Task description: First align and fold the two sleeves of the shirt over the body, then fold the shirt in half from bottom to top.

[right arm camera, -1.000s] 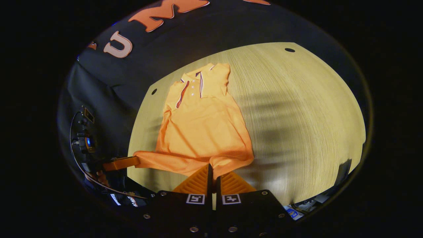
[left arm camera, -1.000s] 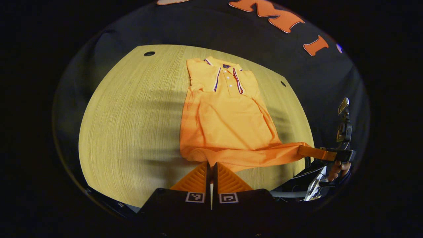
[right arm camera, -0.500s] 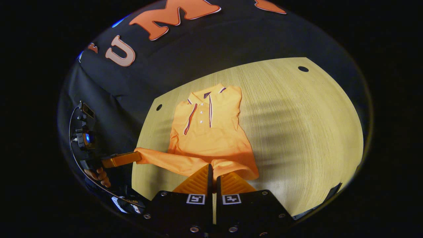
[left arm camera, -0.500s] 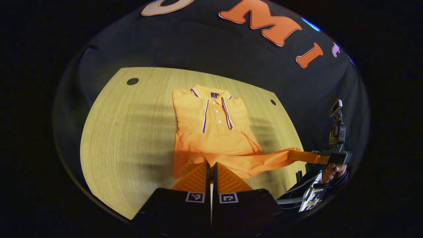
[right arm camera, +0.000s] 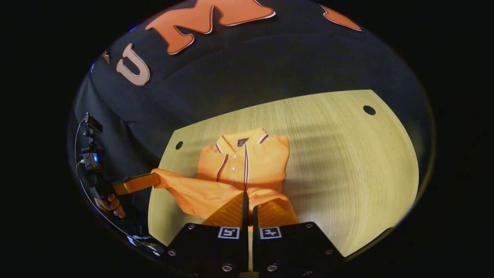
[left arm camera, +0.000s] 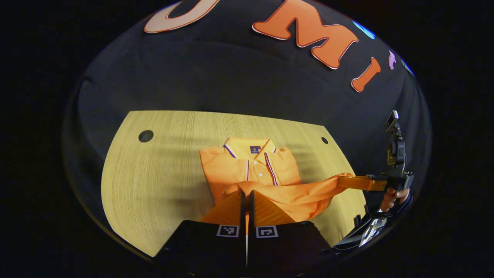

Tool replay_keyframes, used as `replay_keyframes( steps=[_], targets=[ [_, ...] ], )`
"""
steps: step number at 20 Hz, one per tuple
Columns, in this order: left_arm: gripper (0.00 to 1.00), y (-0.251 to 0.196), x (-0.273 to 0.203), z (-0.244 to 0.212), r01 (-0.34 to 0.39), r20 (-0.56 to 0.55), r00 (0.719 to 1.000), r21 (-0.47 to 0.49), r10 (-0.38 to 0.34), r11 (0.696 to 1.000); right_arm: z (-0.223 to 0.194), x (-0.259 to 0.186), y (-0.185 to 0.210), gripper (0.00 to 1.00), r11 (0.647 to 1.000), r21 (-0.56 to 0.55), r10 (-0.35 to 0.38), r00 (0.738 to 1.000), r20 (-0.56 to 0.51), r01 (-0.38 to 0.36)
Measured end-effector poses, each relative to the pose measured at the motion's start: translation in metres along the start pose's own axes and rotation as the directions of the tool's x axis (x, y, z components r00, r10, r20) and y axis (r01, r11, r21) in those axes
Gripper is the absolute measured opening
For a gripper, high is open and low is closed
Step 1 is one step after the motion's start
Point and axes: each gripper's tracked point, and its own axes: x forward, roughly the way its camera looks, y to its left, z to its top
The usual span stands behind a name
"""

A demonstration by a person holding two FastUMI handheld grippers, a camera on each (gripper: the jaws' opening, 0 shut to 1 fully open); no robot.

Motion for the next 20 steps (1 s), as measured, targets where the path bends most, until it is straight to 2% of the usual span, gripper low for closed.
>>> replay_keyframes(
  steps=[8,9,11,14,16,18,19,20],
  targets=[
    [0.02,0.029,0.078,0.060,-0.037,0.060,0.998,0.059,0.034,0.998,0.054,0.085,-0.010,0.05,0.999,0.032,-0.031,0.999,-0.007,0.031],
    [0.02,0.036,0.093,0.061,-0.043,0.050,0.998,0.072,0.040,0.996,0.057,0.098,-0.013,0.05,0.999,0.034,-0.029,1.000,-0.005,0.029],
    [0.02,0.053,0.118,0.050,-0.068,-0.012,0.998,0.069,0.069,0.995,0.050,0.121,-0.027,0.05,0.997,0.043,-0.067,0.997,-0.043,0.069],
    [0.02,0.069,0.141,0.058,-0.117,0.014,0.993,0.088,0.116,0.989,0.062,0.141,-0.044,0.05,0.988,0.091,-0.120,0.993,-0.015,0.121],
    [0.02,0.073,0.140,0.064,-0.147,0.027,0.989,0.130,0.145,0.981,0.061,0.139,-0.048,0.05,0.979,0.157,-0.122,0.991,-0.051,0.128],
    [0.23,0.077,0.137,0.069,-0.181,0.040,0.983,0.126,0.178,0.975,0.067,0.134,-0.056,0.23,0.974,0.181,-0.133,0.990,-0.046,0.139],
    [0.39,0.078,0.136,0.071,-0.185,0.055,0.982,0.110,0.180,0.977,0.072,0.132,-0.057,0.35,0.976,0.174,-0.130,0.991,-0.019,0.131],
    [0.56,0.079,0.132,0.073,-0.195,0.065,0.980,0.096,0.190,0.976,0.078,0.126,-0.055,0.41,0.979,0.165,-0.120,0.993,0.010,0.116]
  ],
)
